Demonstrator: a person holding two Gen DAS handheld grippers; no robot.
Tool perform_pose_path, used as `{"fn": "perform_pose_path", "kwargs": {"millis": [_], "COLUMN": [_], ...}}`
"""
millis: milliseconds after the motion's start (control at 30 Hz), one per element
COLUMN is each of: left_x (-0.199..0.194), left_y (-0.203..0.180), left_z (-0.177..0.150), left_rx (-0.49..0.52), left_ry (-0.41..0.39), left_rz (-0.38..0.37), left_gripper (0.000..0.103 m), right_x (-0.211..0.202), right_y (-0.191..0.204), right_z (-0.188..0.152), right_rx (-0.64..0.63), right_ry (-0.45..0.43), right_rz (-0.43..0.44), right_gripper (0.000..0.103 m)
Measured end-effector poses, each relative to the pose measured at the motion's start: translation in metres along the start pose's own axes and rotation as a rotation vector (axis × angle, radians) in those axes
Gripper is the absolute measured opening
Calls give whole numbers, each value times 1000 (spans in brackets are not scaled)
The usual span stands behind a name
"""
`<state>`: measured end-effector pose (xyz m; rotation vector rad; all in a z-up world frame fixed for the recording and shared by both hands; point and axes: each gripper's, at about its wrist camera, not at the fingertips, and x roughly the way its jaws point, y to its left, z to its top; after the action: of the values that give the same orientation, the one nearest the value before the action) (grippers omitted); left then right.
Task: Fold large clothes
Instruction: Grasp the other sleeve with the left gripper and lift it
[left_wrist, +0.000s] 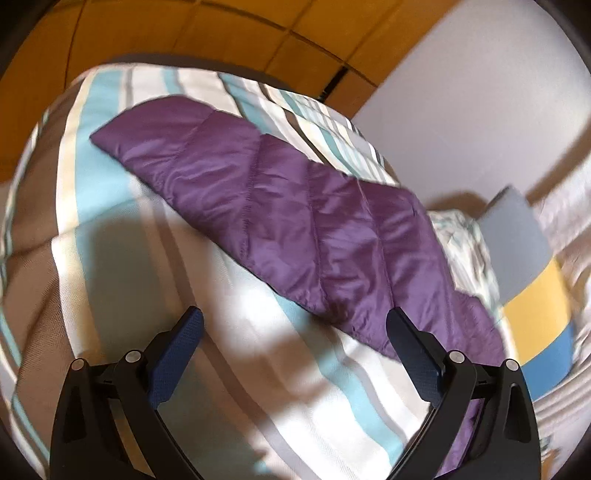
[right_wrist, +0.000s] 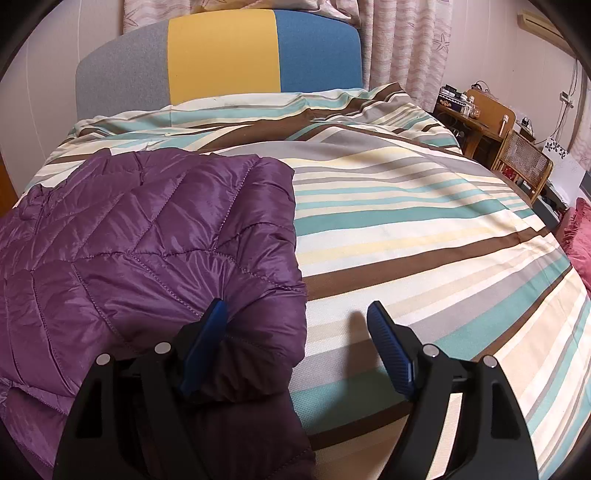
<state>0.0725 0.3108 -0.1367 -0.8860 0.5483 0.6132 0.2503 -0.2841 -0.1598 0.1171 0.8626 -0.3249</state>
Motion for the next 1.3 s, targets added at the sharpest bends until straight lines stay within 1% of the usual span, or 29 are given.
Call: {"fn": "perform_pose_path", "kwargs": {"millis": [67,133,167,200,233,300,367,433,500,567,633,667,700,733,767,800,833,867,900,967,1033,1067,1133,1200,1300], "left_x": [-5,-12,-15,-17,-19,-20,-17,-12,-9,-3,6,12,16,20,22,21,19,11,5,-10,-27,-36,-45,-53,-62], "left_y": [5,18,27,34,38,47,54,66,71,72,76,76,76,77,76,74,71,64,59,42,15,-5,-35,-69,-114], "left_z": [4,10,14,17,21,31,41,51,62,71,80,85,84,85,84,84,84,82,81,76,68,63,55,43,17], "left_rx": [-38,-101,-157,-190,-217,-261,-293,-356,-374,-376,-374,-372,-368,-366,-364,-361,-351,-330,-315,-276,-198,-140,-50,57,189], "left_ry": [-29,-65,-92,-107,-119,-148,-156,-166,-186,-183,-161,-142,-129,-112,-108,-109,-118,-147,-176,-246,-304,-332,-363,-384,-388], "left_rz": [2,3,-14,-26,-34,-46,-40,-34,-13,-5,20,49,61,67,70,69,69,90,105,108,78,59,24,-30,-112], "left_gripper": [98,98,98,97,95,94,92,87,83,76,58,49,36,29,24,17,12,12,9,9,9,9,9,9,9], "right_x": [0,0,0,0,0,0,0,0,0,0,0,0,0,0,0,0,0,0,0,1,1,1,1,1,0], "right_y": [1,1,2,2,2,2,2,1,3,2,2,3,2,2,3,3,2,3,3,4,2,4,4,4,3], "right_z": [0,0,0,0,0,0,0,0,0,0,0,0,0,0,0,0,0,0,0,0,0,0,0,0,-1], "right_rx": [1,2,2,2,2,2,1,0,1,1,2,2,2,2,1,1,1,1,1,0,1,2,7,9,12], "right_ry": [0,0,0,0,0,0,-1,-1,-1,-1,0,-1,0,0,-1,-1,-1,-1,-1,-2,-2,-2,-1,-1,-1], "right_rz": [-1,-1,-1,-2,-1,-2,-3,-5,-4,-4,-3,-3,-3,-4,-5,-4,-5,-5,-5,-8,-7,-6,-3,-1,3], "right_gripper": [78,78,78,78,78,79,79,79,79,79,79,79,79,79,79,79,79,79,79,79,79,79,79,79,79]}}
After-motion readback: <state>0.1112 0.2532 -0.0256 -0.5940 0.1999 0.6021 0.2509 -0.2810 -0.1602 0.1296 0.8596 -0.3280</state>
